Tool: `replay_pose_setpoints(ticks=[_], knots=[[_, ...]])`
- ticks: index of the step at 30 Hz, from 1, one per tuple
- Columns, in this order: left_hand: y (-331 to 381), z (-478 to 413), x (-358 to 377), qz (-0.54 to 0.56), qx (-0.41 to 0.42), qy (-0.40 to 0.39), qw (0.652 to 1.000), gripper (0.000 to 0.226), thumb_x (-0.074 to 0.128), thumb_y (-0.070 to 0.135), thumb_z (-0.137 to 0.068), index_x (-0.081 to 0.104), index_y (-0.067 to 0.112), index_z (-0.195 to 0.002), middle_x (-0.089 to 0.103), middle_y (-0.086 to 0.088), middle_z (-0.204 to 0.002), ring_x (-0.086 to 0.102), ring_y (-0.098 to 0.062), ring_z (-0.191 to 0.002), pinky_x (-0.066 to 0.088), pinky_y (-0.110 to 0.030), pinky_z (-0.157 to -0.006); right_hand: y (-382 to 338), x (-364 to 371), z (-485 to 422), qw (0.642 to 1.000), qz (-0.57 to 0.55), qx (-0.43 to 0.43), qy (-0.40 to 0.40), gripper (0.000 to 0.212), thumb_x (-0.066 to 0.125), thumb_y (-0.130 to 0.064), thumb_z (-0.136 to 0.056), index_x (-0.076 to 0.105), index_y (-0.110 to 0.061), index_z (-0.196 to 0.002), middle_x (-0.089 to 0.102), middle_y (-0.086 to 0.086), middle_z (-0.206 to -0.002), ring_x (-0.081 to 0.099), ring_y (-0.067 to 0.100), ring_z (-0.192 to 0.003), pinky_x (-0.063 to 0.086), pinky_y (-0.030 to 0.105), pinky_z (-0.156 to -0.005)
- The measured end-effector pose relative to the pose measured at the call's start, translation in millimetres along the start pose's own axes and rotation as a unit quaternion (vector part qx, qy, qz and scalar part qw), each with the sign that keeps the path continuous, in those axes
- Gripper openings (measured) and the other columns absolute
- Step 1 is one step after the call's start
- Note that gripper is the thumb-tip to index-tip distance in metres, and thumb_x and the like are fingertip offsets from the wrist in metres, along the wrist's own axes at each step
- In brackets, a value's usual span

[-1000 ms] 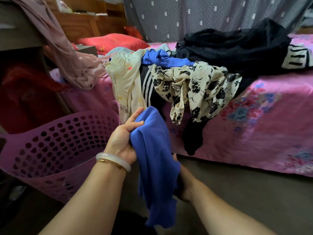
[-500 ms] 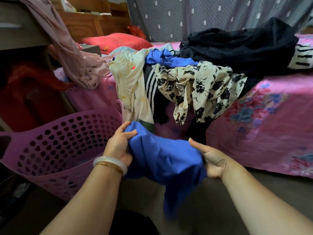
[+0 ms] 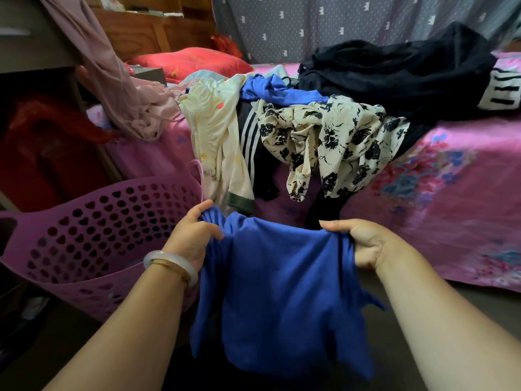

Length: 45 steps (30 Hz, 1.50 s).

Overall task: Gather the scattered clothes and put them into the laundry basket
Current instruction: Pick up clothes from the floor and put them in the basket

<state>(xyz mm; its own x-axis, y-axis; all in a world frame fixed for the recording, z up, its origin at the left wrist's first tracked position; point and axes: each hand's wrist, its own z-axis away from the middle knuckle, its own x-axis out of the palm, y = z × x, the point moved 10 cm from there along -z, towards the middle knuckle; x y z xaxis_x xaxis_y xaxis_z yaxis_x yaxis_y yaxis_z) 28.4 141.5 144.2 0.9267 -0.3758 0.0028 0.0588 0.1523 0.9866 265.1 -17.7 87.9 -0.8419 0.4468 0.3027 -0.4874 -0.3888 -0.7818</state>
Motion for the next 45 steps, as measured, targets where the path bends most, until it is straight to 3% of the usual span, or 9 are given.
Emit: replay_pose_setpoints(ticks=[6, 9, 16, 23, 28, 33, 37, 41, 45], knots=[[15, 2, -25, -0.280, 0.088, 0.059, 0.954, 0.056, 0.064, -0.015, -0.076, 0.062, 0.017, -0.122, 0.057, -0.007, -0.115, 0.055, -0.017, -0.087, 0.048, -0.027, -0.070, -46, -66, 13, 0.945, 0.137, -0.115, 0.275, 0.030, 0.080, -0.002, -0.067, 0.072, 0.000, -0.096, 0.069, 0.017, -0.085, 0.062, 0.027, -0.069, 0.049, 0.030, -0.063], [12, -1, -42, -0.264, 0.074, 0.091, 0.957, 0.039, 0.066, -0.011, -0.077, 0.069, 0.018, -0.104, 0.064, -0.013, -0.106, 0.059, -0.023, -0.082, 0.054, -0.036, -0.077, -68, -81, 33, 0.888, 0.171, -0.206, 0.373, 0.064, 0.077, -0.002, -0.071, 0.056, -0.010, -0.132, 0.059, 0.012, -0.123, 0.058, 0.026, -0.108, 0.046, 0.028, -0.088], [20, 0, -64, -0.210, 0.076, 0.125, 0.967, 0.035, 0.061, -0.014, -0.079, 0.073, 0.010, -0.100, 0.066, -0.014, -0.092, 0.057, -0.023, -0.076, 0.050, -0.032, -0.071, -81, -19, 37, 0.840, 0.446, -0.266, 0.160, 0.032, 0.088, -0.027, -0.061, 0.076, -0.033, -0.090, 0.060, 0.000, -0.109, 0.054, 0.011, -0.103, 0.040, 0.024, -0.089], [21, 8, -51, -0.416, 0.062, 0.078, 0.904, 0.073, 0.078, 0.002, -0.071, 0.049, 0.016, -0.137, 0.039, -0.015, -0.142, 0.042, -0.035, -0.128, 0.039, -0.040, -0.104, -85, -42, 35, 0.678, 0.617, -0.246, 0.315, 0.013, 0.068, -0.015, -0.076, 0.071, -0.028, -0.075, 0.037, 0.003, -0.103, 0.050, 0.030, -0.099, 0.048, 0.038, -0.085], [22, 11, -44, -0.454, 0.087, 0.108, 0.880, 0.009, 0.077, 0.023, -0.078, 0.071, 0.019, -0.084, 0.068, -0.010, -0.099, 0.059, -0.022, -0.085, 0.050, -0.034, -0.073, -102, -43, 46, 0.632, 0.607, -0.300, 0.377, 0.019, 0.061, -0.030, -0.089, 0.075, -0.019, -0.086, 0.043, 0.004, -0.131, 0.035, 0.031, -0.118, 0.035, 0.038, -0.100], [21, 8, -44, -0.506, 0.070, 0.139, 0.848, 0.015, 0.065, 0.042, -0.084, 0.068, 0.030, -0.077, 0.047, -0.013, -0.117, 0.042, -0.031, -0.113, 0.047, -0.041, -0.090, -110, -41, 59, 0.633, 0.547, -0.369, 0.404, 0.030, 0.046, -0.031, -0.082, 0.065, -0.018, -0.063, 0.062, 0.005, -0.073, 0.055, 0.037, -0.083, 0.039, 0.037, -0.074], [38, 17, -40, -0.483, 0.147, 0.187, 0.843, 0.014, 0.069, 0.034, -0.082, 0.071, 0.022, -0.073, 0.040, -0.005, -0.125, 0.035, -0.031, -0.122, 0.038, -0.044, -0.103, -109, -45, 72, 0.672, 0.459, -0.399, 0.423, 0.024, 0.050, -0.018, -0.090, 0.072, -0.026, -0.099, 0.070, 0.009, -0.092, 0.060, 0.037, -0.090, 0.050, 0.041, -0.076], [46, 24, -20, -0.462, 0.198, 0.154, 0.851, 0.032, 0.059, 0.019, -0.081, 0.044, 0.017, -0.053, 0.051, -0.001, -0.069, 0.053, -0.028, -0.072, 0.036, -0.029, -0.060, -112, -43, 74, 0.643, 0.484, -0.392, 0.445, 0.022, 0.047, -0.022, -0.096, 0.068, -0.021, -0.101, 0.060, 0.010, -0.099, 0.058, 0.038, -0.089, 0.043, 0.039, -0.070], [34, 22, -22, -0.522, 0.120, 0.177, 0.825, 0.033, 0.049, 0.035, -0.090, 0.049, 0.017, -0.062, 0.058, -0.005, -0.069, 0.055, -0.030, -0.067, 0.039, -0.030, -0.059, -101, -42, 61, 0.650, 0.535, -0.296, 0.452, 0.031, 0.041, -0.035, -0.099, 0.061, -0.013, -0.092, 0.064, 0.019, -0.096, 0.059, 0.040, -0.090, 0.036, 0.037, -0.067]])
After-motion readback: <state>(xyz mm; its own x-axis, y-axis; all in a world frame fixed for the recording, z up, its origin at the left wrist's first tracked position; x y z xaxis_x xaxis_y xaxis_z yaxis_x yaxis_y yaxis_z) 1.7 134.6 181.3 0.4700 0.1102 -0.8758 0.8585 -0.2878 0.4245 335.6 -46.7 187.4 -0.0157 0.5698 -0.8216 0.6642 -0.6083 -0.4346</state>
